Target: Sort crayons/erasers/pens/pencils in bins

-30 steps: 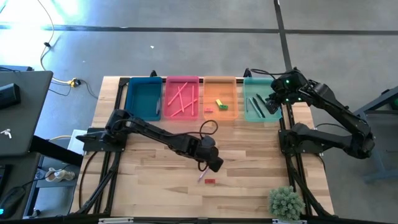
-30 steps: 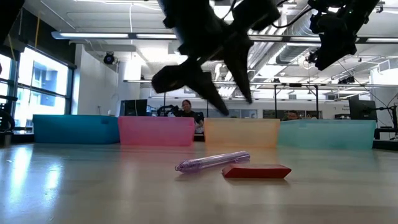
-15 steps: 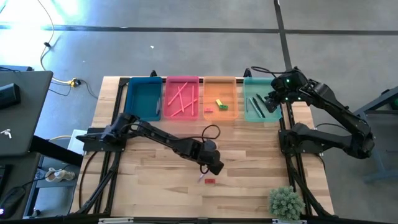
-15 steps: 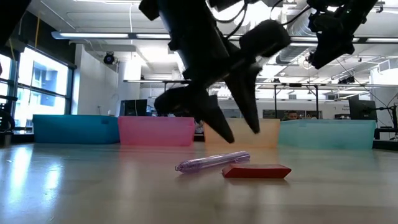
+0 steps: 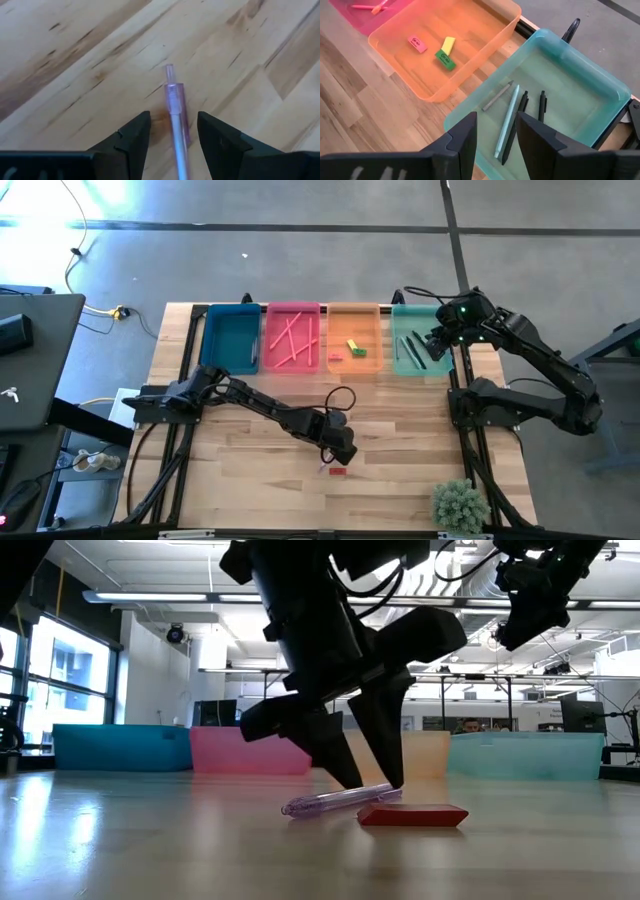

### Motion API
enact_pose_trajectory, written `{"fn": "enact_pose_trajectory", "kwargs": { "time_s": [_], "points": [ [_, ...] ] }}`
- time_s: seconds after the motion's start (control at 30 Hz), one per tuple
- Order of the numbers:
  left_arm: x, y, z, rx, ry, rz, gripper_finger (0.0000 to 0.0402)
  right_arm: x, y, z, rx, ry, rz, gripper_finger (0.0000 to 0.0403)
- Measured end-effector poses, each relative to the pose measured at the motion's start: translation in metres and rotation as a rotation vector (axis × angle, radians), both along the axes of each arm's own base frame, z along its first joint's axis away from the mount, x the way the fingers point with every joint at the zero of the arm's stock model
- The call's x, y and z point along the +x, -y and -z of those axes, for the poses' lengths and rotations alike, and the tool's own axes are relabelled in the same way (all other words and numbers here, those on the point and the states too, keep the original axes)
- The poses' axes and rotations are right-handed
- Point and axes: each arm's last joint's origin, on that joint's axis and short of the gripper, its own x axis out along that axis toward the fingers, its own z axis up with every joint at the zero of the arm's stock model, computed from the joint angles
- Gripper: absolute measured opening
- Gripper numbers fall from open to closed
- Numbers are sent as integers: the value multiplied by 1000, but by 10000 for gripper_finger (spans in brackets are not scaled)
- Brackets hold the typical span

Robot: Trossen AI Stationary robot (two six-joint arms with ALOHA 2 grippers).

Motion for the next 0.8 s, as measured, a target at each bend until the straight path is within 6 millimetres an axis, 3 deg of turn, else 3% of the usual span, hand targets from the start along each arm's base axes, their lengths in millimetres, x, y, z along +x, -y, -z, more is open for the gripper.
{"fn": "enact_pose_trajectory", "kwargs": {
  "time_s": [0.47, 0.8],
  "points": [
    [-5, -5, 8, 125, -91, 143, 152, 0, 0, 0, -2, 4, 1, 128],
    [-12, -10, 10, 191, -186, 208, 93, 0, 0, 0, -2, 3, 1, 128]
  ]
}}
